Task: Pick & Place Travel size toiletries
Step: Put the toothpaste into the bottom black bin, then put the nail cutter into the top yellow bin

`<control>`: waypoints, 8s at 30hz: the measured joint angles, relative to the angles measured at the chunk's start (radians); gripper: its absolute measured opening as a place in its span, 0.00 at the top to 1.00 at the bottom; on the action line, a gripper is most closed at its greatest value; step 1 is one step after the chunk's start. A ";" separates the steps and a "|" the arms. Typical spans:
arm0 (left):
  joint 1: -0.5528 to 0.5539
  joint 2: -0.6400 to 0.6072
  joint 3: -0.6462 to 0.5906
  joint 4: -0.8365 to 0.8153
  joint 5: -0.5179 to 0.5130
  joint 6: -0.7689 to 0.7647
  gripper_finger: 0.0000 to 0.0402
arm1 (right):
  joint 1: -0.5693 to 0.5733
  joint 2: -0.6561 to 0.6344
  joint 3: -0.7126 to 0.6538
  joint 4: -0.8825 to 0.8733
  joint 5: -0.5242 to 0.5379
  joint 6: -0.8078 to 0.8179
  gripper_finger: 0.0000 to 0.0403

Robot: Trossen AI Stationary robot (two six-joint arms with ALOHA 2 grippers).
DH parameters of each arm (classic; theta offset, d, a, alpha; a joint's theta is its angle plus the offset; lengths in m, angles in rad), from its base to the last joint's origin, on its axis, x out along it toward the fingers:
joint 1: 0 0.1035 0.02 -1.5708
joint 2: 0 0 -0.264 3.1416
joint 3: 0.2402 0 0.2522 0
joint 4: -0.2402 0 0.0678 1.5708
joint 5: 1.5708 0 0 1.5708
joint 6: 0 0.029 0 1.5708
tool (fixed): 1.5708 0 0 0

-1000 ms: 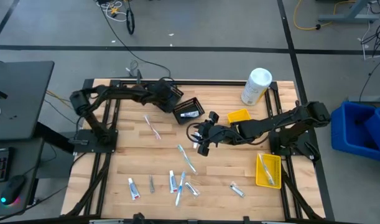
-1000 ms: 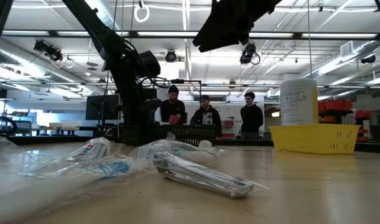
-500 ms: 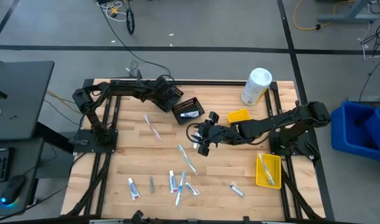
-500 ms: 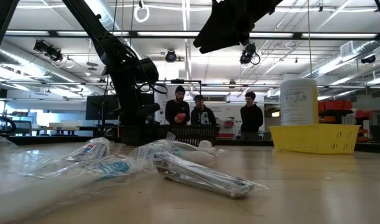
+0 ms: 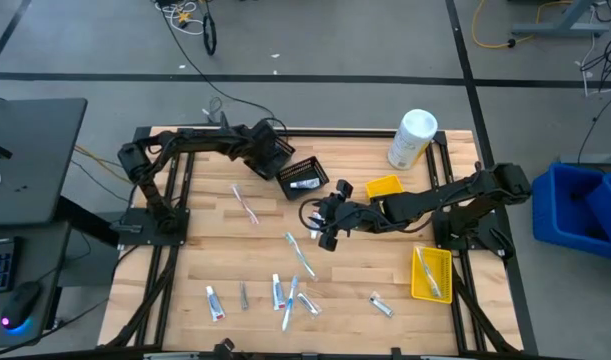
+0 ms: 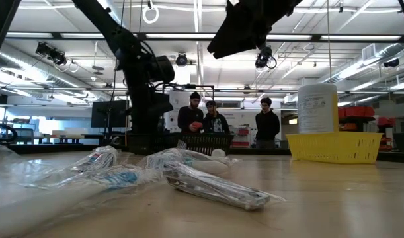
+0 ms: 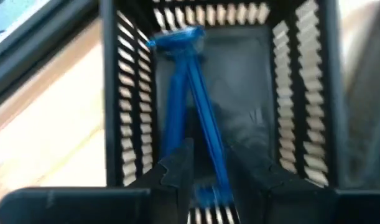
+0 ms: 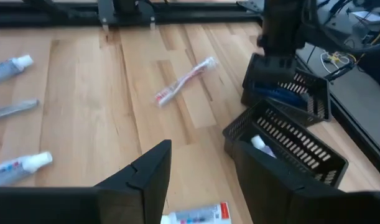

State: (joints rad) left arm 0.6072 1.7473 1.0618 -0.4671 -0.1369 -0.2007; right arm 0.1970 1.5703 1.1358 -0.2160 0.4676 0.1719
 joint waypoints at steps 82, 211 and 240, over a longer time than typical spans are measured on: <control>-0.805 -0.726 -0.609 0.589 -0.255 -0.114 0.76 | -0.232 0.329 -0.318 0.606 -0.496 -0.448 0.70; -0.888 -0.726 -0.608 0.585 -0.368 -0.156 0.82 | 0.122 0.361 -0.159 0.533 -0.051 0.331 0.41; -0.888 -0.726 -0.608 0.544 -0.243 -0.050 0.82 | 0.045 0.211 -0.159 0.392 0.036 0.227 0.43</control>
State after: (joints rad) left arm -0.2806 1.0210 0.4534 0.0765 -0.3798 -0.2504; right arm 0.2419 1.7809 0.9764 0.1762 0.5037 0.3994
